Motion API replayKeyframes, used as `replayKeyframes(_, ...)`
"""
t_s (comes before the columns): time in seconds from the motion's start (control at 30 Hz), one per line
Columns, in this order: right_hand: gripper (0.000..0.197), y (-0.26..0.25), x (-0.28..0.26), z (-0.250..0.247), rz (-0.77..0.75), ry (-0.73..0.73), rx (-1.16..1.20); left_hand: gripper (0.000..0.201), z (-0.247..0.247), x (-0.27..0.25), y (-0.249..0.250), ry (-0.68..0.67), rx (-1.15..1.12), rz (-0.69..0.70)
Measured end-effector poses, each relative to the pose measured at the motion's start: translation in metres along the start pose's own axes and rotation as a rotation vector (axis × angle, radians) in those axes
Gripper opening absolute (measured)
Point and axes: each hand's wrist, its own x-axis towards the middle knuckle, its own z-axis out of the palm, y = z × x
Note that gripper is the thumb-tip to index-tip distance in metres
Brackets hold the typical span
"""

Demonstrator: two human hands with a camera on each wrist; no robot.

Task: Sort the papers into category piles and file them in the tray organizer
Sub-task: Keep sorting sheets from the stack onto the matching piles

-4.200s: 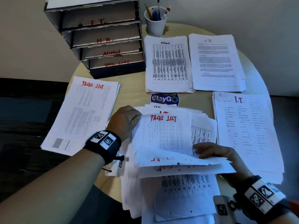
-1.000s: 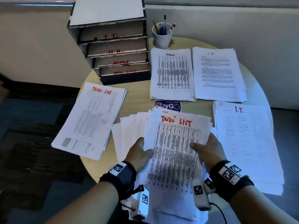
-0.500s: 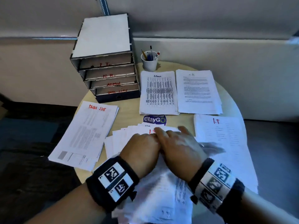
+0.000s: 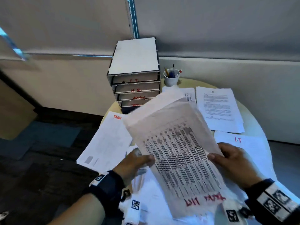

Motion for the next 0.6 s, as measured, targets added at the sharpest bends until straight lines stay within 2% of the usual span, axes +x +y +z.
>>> replayKeyframes(0.03,0.02,-0.003,-0.002,0.007,0.004,0.001,0.043,0.056,0.006,0.002,0.003,-0.066,-0.049,0.056)
replayKeyframes(0.1,0.018,-0.009,-0.002,0.022,0.034,0.032,0.121,0.037,0.015,0.01,0.018,-0.036,-0.011,0.215)
replayKeyframes(0.17,0.013,-0.012,-0.004,0.036,0.049,0.16,0.249,0.037,0.022,0.015,0.036,0.046,0.055,0.328)
replayKeyframes(0.27,0.011,-0.019,-0.008,0.054,-0.015,0.381,0.319,0.029,0.029,0.017,0.051,0.127,0.113,0.464)
replayKeyframes(0.33,0.014,-0.02,-0.011,0.065,-0.028,0.435,0.433,0.027,0.031,0.015,0.052,0.15,0.104,0.499)
replayKeyframes(0.4,0.01,-0.01,-0.014,0.071,-0.023,0.43,0.428,0.036,0.029,0.015,0.043,0.15,0.111,0.514)
replayKeyframes(0.5,0.038,0.005,-0.019,0.07,0.044,0.368,0.303,0.047,0.021,0.021,0.028,0.143,0.174,0.465)
replayKeyframes(0.6,0.023,0.008,-0.013,0.071,-0.078,0.344,0.348,0.043,0.019,0.03,0.025,0.146,0.152,0.393)
